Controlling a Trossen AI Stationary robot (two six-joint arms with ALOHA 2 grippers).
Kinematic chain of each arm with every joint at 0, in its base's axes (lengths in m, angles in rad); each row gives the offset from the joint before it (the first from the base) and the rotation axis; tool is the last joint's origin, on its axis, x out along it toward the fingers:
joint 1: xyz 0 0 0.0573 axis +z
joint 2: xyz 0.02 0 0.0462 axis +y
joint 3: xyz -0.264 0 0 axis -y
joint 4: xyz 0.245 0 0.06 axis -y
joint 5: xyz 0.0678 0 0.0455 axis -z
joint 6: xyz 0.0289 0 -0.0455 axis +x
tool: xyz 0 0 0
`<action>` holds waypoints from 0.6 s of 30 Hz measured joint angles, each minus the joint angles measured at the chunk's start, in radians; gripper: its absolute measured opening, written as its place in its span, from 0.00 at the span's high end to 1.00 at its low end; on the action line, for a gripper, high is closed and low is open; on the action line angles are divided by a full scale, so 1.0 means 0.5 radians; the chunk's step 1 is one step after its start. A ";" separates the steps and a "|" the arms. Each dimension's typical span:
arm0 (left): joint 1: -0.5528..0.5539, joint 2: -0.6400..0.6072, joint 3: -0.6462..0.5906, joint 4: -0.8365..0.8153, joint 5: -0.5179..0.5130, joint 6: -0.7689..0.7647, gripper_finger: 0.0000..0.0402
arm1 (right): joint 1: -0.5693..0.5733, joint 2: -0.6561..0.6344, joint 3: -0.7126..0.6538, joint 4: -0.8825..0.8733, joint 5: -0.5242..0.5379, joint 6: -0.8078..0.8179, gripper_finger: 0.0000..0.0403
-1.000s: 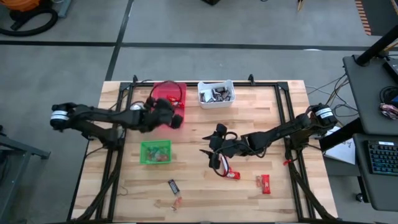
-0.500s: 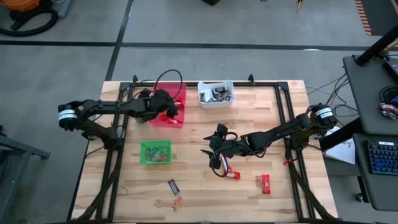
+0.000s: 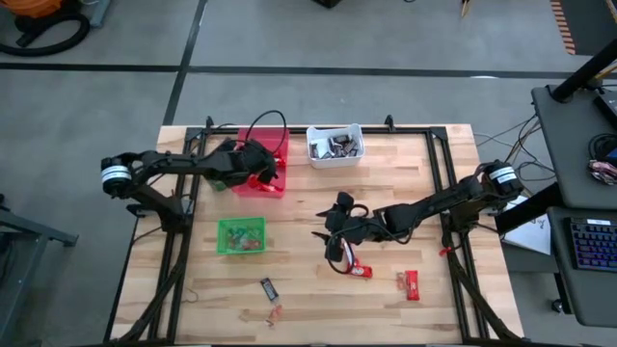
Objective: Organize candy in baskets
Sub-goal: Put the red chocolate into the pink bin
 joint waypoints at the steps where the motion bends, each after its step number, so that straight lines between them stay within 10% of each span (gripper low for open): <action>1: 0.000 0.000 0.003 -0.002 -0.001 0.008 0.77 | 0.000 -0.002 0.000 -0.004 0.000 0.000 0.40; 13: -0.105 -0.014 0.347 -0.319 0.002 0.076 0.53 | -0.010 -0.136 0.000 -0.329 -0.034 0.164 0.40; 18: -0.409 -0.064 0.418 -0.316 0.129 0.099 0.52 | -0.012 -0.212 0.000 -0.486 -0.520 0.339 0.40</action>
